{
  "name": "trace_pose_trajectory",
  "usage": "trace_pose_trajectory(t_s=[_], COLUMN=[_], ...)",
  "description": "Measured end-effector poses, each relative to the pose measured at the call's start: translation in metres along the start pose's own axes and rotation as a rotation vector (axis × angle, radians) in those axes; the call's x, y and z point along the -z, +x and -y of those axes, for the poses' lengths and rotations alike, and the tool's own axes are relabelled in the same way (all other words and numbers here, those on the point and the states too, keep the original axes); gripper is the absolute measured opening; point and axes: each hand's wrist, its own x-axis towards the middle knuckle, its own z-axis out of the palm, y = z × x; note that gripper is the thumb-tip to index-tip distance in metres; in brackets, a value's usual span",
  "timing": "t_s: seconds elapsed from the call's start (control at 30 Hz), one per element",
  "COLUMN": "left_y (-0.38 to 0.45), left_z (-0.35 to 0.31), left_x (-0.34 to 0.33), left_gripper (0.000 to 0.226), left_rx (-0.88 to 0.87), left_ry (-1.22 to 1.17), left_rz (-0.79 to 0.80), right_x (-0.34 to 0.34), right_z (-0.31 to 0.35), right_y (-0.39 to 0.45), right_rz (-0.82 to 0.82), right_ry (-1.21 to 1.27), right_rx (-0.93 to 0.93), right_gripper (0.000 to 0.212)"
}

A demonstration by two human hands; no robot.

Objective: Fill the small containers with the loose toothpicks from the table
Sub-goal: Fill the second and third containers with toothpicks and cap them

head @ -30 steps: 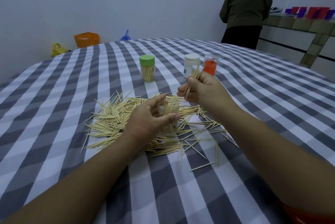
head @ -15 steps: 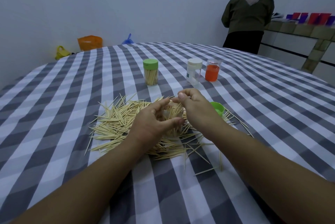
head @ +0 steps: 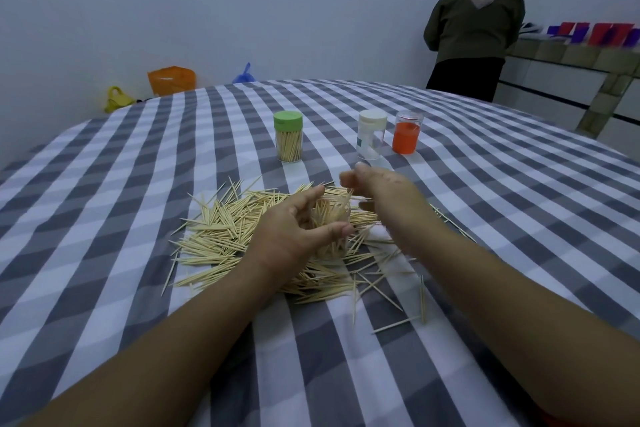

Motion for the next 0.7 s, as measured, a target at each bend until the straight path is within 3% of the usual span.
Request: trace_pose_trajectory(t_s=[0.07,0.17,0.23,0.33,0.53,0.7], left_y=[0.000,0.000,0.001,0.001,0.000,0.001], left_z=[0.000,0.001,0.002,0.002,0.002,0.001], left_x=[0.001,0.001,0.001,0.000,0.000,0.000], left_gripper=[0.091,0.092,0.092,0.091,0.089,0.089], left_rx=[0.006,0.001,-0.005,-0.014,-0.018,-0.011], left_ry=[-0.008,-0.015,-0.012,0.000,0.041,0.029], left_rz=[0.003,0.007,0.003,0.004,-0.010,0.003], right_x=[0.008,0.021,0.024,0.021,0.015,0.013], right_z=[-0.007,-0.017,-0.023,-0.030,-0.030,-0.037], right_y=[0.007,0.011,0.011,0.014,0.019,0.024], right_rz=[0.009,0.171,0.281,0.341,0.362,0.322], right_ry=[-0.122,-0.594,-0.780,-0.862,-0.912,-1.072], right_rx=[0.028,0.057,0.057,0.129,0.266,0.213], right_gripper=[0.025,0.047,0.060,0.065,0.039,0.034])
